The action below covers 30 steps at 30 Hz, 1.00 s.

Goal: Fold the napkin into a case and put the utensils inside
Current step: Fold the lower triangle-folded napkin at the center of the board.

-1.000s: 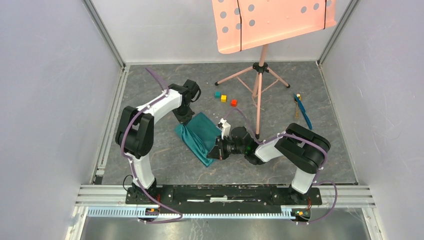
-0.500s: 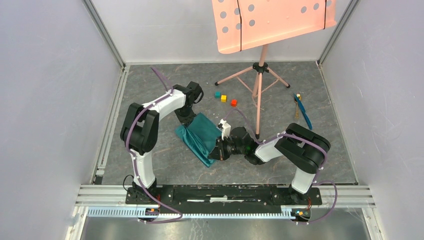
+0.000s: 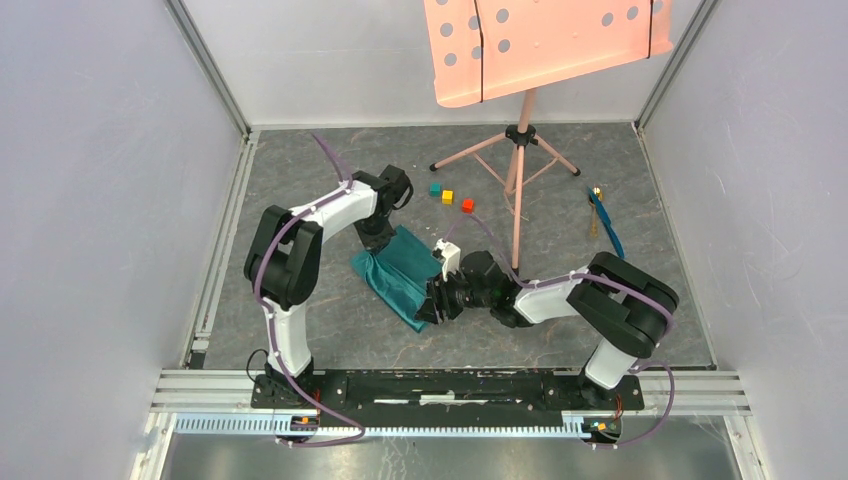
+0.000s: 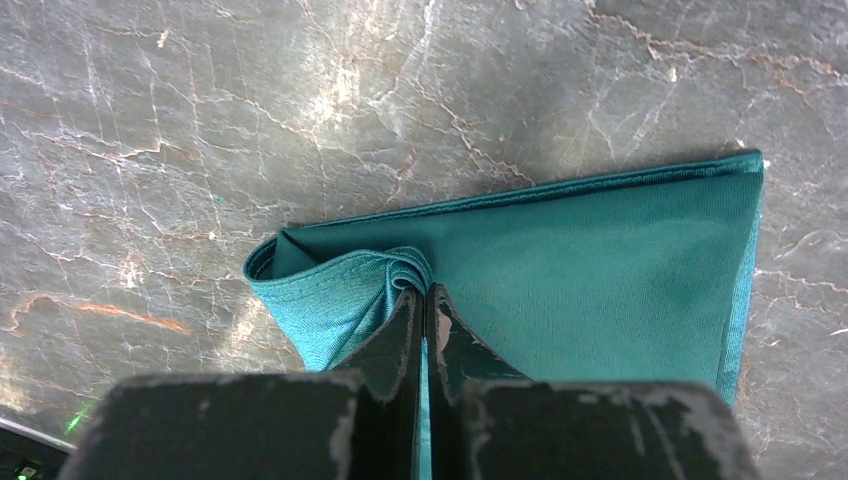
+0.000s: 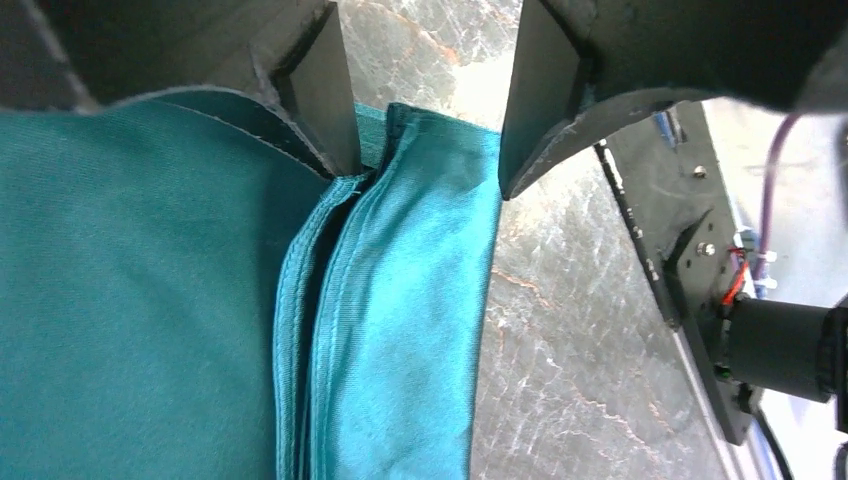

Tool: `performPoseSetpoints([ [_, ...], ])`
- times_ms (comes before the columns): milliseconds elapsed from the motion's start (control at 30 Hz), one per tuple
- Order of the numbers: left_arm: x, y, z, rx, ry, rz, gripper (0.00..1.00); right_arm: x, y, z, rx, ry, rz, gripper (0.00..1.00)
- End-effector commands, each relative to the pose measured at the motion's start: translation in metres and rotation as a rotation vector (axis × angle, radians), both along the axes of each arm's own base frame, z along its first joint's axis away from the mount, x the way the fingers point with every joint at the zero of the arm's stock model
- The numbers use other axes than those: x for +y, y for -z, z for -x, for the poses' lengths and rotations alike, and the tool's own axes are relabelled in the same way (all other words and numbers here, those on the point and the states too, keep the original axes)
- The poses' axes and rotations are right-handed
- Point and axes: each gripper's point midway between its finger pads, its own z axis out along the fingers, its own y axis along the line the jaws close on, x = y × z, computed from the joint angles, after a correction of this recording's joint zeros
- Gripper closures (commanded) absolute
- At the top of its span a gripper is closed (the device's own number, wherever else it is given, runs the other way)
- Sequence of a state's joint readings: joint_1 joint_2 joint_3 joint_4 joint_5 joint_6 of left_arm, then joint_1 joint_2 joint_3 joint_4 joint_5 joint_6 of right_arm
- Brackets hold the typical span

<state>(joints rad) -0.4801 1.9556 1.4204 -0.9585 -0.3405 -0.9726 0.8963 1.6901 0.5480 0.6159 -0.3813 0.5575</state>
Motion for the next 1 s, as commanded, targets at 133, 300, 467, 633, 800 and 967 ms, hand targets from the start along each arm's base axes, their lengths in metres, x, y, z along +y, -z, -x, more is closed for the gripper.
performPoseSetpoints([
  [133,-0.008,-0.007,-0.008,-0.052,0.082,-0.026,0.98,0.002,-0.016,-0.028,-0.150,0.030,0.059,0.36],
  [300,-0.006,-0.006,-0.006,-0.050,0.080,-0.037,0.98,0.005,-0.009,-0.026,-0.110,0.034,0.055,0.42],
  [467,-0.006,-0.006,-0.008,-0.055,0.074,-0.039,0.98,0.001,-0.005,-0.031,-0.135,0.043,0.092,0.49],
  [633,-0.005,-0.005,-0.011,-0.057,0.070,-0.042,0.98,-0.004,-0.023,-0.043,-0.246,0.053,0.139,0.46],
  [800,-0.006,-0.003,-0.012,-0.050,0.070,-0.036,0.98,0.010,-0.044,-0.046,-0.293,0.012,0.093,0.40],
  [967,-0.006,-0.005,-0.012,-0.053,0.065,-0.032,0.98,0.040,-0.049,-0.043,-0.238,-0.035,-0.031,0.53],
])
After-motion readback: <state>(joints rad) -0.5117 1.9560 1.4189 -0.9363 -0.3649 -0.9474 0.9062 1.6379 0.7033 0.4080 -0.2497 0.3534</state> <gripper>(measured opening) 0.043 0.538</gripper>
